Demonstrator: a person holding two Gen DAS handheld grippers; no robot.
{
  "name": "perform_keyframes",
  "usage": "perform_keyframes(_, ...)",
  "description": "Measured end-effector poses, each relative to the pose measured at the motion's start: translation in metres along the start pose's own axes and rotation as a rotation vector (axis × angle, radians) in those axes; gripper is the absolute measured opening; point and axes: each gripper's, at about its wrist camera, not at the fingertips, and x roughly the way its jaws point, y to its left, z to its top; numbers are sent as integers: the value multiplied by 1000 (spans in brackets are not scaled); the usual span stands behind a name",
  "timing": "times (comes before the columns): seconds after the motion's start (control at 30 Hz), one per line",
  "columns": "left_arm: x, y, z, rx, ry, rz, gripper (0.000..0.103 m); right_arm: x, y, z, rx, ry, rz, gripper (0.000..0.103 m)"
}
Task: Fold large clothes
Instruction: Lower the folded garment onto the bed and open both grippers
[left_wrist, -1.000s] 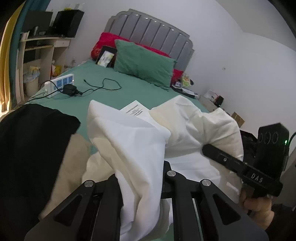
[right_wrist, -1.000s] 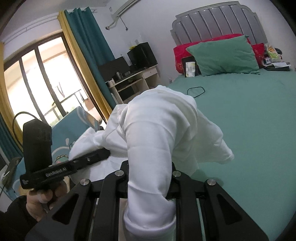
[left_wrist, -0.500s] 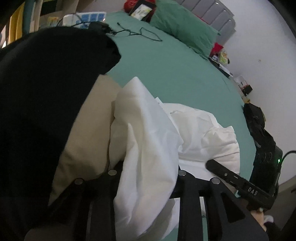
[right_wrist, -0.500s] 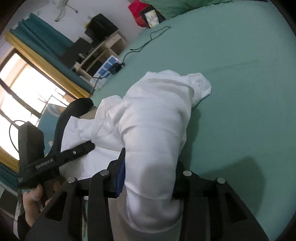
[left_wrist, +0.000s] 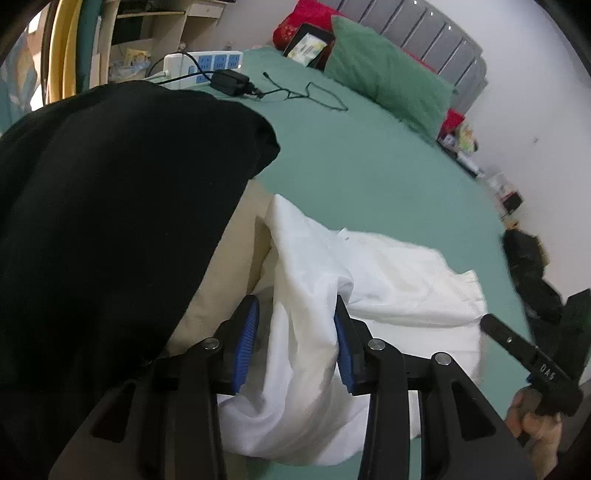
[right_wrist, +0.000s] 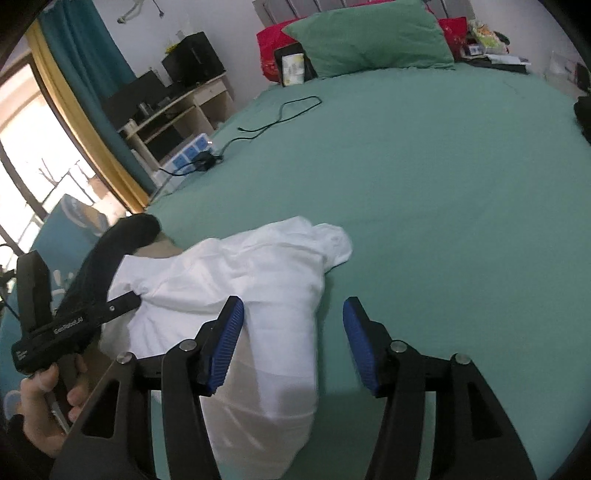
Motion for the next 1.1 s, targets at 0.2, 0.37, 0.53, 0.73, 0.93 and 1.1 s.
perform_keyframes(0.2, 2, -3, 0, 59, 19, 71, 41, 36, -10, -11, -2, 74, -50, 63)
perform_keyframes(0.37, -4, -9, -4, 112, 30, 130, 41, 25, -4, -11, -36, 42, -90, 66)
perform_keyframes(0.53, -14, -6, -13, 94, 21, 119, 41, 0, 11, -12, -87, 17, -122, 68)
perform_keyframes(0.73, -38, 1, -34, 14, -12, 46, 43, -17, 19, -28, -82, 39, -68, 68)
perform_keyframes(0.93, -37, 1, -40, 23, 17, 73, 44, 3, 29, -51, -126, 121, -89, 68)
perform_keyframes(1.1, -31, -7, -46, 88, 38, 128, 44, 3, 26, -62, -136, 146, -106, 68)
